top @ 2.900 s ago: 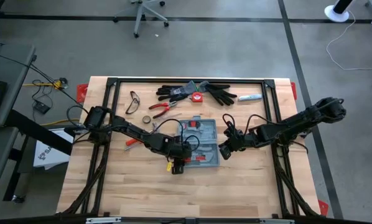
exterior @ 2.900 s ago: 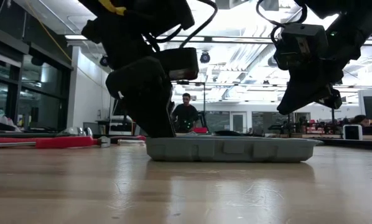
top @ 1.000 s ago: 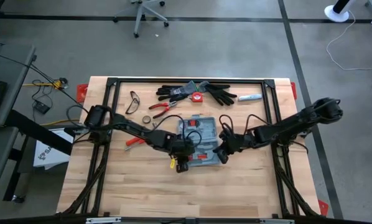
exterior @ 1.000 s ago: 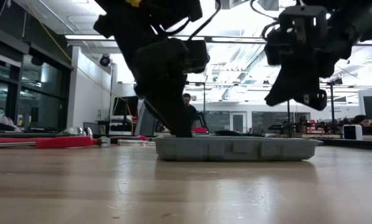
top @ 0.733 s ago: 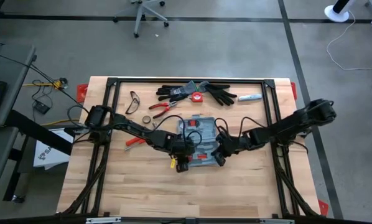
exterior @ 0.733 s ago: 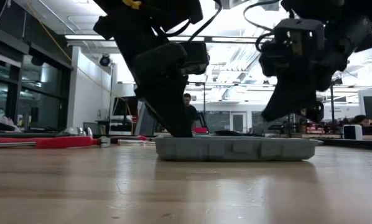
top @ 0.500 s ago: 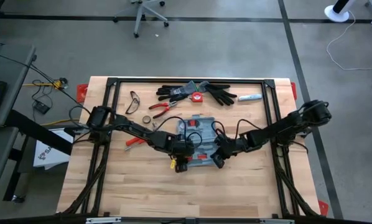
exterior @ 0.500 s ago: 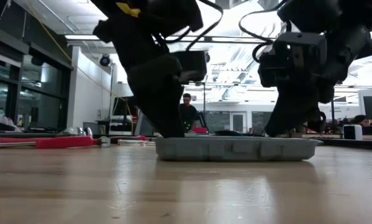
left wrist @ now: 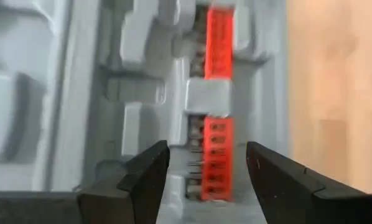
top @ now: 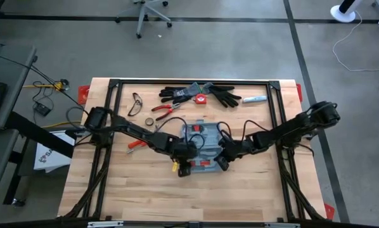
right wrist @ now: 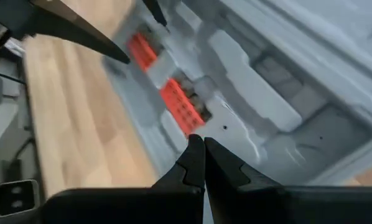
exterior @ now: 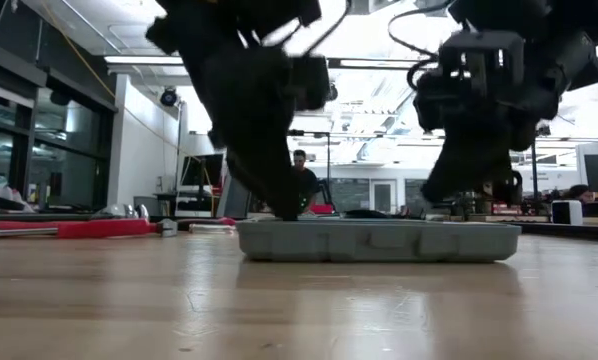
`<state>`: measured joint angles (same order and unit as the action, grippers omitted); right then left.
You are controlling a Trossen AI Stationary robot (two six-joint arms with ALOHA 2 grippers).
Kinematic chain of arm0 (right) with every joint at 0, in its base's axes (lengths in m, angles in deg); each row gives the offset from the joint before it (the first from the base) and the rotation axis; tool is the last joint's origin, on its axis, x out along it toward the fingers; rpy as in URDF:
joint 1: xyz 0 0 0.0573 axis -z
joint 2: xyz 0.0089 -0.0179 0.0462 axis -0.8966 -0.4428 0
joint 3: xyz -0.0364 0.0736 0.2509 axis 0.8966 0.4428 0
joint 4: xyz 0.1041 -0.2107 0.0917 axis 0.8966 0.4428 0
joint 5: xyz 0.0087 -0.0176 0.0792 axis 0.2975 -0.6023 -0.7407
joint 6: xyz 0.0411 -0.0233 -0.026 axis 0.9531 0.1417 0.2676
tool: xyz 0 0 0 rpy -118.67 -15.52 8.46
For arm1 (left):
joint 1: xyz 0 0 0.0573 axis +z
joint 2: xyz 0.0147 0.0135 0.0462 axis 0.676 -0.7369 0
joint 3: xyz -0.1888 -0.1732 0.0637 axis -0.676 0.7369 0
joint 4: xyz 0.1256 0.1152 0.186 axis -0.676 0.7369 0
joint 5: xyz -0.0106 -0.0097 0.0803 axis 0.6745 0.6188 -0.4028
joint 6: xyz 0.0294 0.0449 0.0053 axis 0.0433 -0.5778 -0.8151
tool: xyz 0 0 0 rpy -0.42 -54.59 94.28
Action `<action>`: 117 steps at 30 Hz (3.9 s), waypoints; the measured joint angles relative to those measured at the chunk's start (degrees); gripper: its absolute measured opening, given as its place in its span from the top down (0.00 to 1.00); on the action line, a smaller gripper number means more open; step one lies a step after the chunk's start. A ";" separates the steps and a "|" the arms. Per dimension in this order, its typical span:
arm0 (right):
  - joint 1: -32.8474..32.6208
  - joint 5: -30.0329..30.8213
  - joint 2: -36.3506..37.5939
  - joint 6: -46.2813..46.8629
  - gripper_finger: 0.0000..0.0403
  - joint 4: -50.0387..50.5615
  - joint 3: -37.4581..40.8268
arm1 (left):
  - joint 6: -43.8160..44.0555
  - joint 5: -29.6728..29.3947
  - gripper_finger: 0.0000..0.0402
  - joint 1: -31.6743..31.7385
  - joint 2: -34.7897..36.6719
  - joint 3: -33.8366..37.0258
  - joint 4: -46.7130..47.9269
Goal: Prefit tool cases
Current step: Remove the set of allen wrenches from the gray tool box
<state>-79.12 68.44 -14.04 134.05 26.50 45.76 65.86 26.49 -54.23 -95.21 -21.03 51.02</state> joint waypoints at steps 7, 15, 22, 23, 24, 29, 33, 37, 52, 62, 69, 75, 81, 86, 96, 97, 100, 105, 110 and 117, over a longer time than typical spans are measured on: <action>2.50 1.38 4.03 -0.14 1.00 0.21 0.00 | 0.59 -3.46 0.48 1.20 5.78 -0.04 2.17; 12.64 -3.14 4.46 -2.35 1.00 1.63 -1.49 | 2.48 -7.86 0.48 8.48 8.03 0.30 12.70; 25.85 -10.28 2.30 -10.43 1.00 6.55 -8.37 | -0.48 -0.51 0.48 17.18 8.20 4.59 11.30; 27.45 -11.74 1.27 -10.81 1.00 6.57 -9.21 | -1.35 0.32 0.48 18.11 8.26 5.04 10.78; 28.81 -12.80 0.13 -11.03 1.00 6.56 -9.94 | -2.32 1.08 0.48 19.06 8.26 5.45 10.60; 32.08 -15.09 -5.19 -10.66 1.00 6.63 -13.20 | -6.18 4.44 0.48 23.10 8.26 8.09 8.92; 32.47 -17.17 -8.87 -13.34 1.00 6.62 -15.89 | -8.97 6.51 0.48 25.30 8.26 8.90 5.92; 32.04 -17.55 -13.11 -14.69 0.96 7.81 -19.11 | -10.42 8.00 0.48 27.09 8.26 9.01 4.56; 32.38 -18.94 -17.73 -15.44 0.71 17.39 -24.99 | -12.09 8.62 0.48 27.92 8.26 9.01 4.49; 32.31 -14.37 -17.70 -18.12 0.71 24.11 -25.14 | -8.31 9.09 0.48 27.75 8.41 14.23 -2.50; 32.29 -14.33 -17.94 -18.15 0.71 22.38 -25.14 | -7.29 9.17 0.48 26.81 8.45 15.43 -5.53; 32.29 -15.84 -20.39 -18.11 0.71 22.05 -25.21 | -5.36 8.55 0.48 26.57 8.19 15.56 -8.91; 31.41 -18.43 -21.59 -18.15 0.71 19.40 -25.32 | -4.97 8.25 0.48 26.60 7.36 15.55 -9.49; 31.06 -23.38 -21.86 -16.34 0.71 13.13 -25.03 | -4.62 8.73 0.48 26.66 4.79 15.44 -9.93; 31.10 -31.48 -21.78 -11.49 0.71 5.04 -25.09 | -4.45 8.80 0.48 26.35 3.36 15.32 -10.34; 31.11 -30.97 -21.68 -11.48 0.71 6.94 -25.09 | -4.46 8.83 0.48 26.35 3.35 15.32 -10.29; 30.89 -26.85 -20.74 -12.49 0.71 12.88 -25.07 | -4.47 8.87 0.48 26.34 3.32 15.33 -9.92; 29.67 -23.84 -19.80 -13.54 0.71 17.17 -25.07 | -3.87 10.84 0.48 26.33 3.88 14.73 -9.29; 28.55 -21.13 -19.80 -12.97 0.71 17.49 -25.07 | -3.27 13.16 0.48 26.20 7.35 13.42 -6.56; 28.96 -20.28 -19.78 -12.63 0.71 18.76 -25.09 | -4.36 12.31 0.48 25.87 11.33 13.07 -0.90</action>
<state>-50.16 48.15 -33.82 121.42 45.26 20.67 61.50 38.79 -28.36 -83.88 -7.96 50.12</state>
